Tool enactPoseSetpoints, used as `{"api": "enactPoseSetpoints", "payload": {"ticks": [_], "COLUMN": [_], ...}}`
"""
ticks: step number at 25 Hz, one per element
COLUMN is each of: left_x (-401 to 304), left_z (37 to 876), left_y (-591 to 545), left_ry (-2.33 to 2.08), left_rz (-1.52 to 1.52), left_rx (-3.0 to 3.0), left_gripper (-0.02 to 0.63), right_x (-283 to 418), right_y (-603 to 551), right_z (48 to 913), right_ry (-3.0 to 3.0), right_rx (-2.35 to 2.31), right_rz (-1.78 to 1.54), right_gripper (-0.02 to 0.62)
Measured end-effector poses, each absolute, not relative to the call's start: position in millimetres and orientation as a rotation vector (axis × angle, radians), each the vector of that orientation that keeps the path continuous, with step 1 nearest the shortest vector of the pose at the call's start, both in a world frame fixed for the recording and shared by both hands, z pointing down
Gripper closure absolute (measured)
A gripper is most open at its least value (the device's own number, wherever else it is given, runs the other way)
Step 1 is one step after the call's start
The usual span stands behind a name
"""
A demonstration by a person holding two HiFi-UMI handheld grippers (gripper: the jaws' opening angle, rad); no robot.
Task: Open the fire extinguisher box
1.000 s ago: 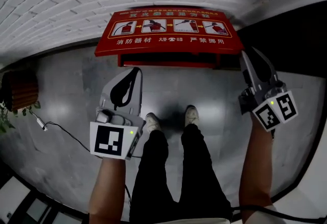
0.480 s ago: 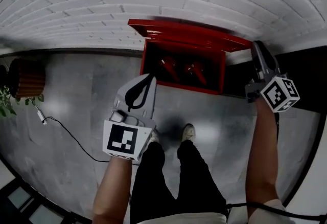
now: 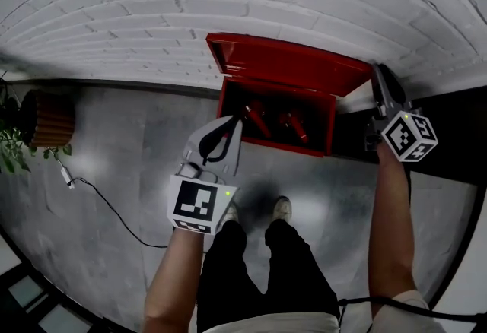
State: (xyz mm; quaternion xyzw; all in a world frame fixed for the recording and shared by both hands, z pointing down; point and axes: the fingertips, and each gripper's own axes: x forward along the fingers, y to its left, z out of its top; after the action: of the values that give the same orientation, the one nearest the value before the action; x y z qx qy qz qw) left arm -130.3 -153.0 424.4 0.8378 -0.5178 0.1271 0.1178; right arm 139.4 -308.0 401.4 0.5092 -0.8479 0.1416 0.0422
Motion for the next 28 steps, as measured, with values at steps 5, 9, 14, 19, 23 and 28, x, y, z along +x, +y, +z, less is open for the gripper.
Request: {"api": "enactPoseSetpoints", "payload": {"ticks": [5,9,14,19,23,28], "left_x": [-138.4,-146.4,-144.3,-143.1,-143.6,-141.2], "left_z": [397.8,369.6,335.0,294.8,266.6,237.5], "left_y": [-155.5,-155.0,-139.7,-117.0,-102.4,-90.9], "left_ry": [-1.544,-1.561,-1.514,-1.51,-1.539,-1.559], "left_rz": [0.334,0.325,0.323,0.316,0.291,0.273], "left_rx": [2.437,2.453,2.452,2.489,2.484,2.493], "left_gripper": [0.6,0.6,0.6,0.6,0.6,0.6], "right_x": [142.5,138.2,128.8,123.7,116.2,115.6], "right_y": [-279.3,-244.0,-196.1,-156.6,-129.7,-108.9], "right_z": [383.3,358.0,331.5,306.0,278.8,247.7], "right_ry": [-2.581,-2.61,-2.624,-2.6,-2.588,-2.573], "right_rx": [1.566,1.579,1.621,1.665,1.647,1.645], "right_rz": [0.379,0.334,0.36,0.393,0.362,0.316], "right_gripper": [0.581,0.588,0.588,0.588,0.589,0.589]}}
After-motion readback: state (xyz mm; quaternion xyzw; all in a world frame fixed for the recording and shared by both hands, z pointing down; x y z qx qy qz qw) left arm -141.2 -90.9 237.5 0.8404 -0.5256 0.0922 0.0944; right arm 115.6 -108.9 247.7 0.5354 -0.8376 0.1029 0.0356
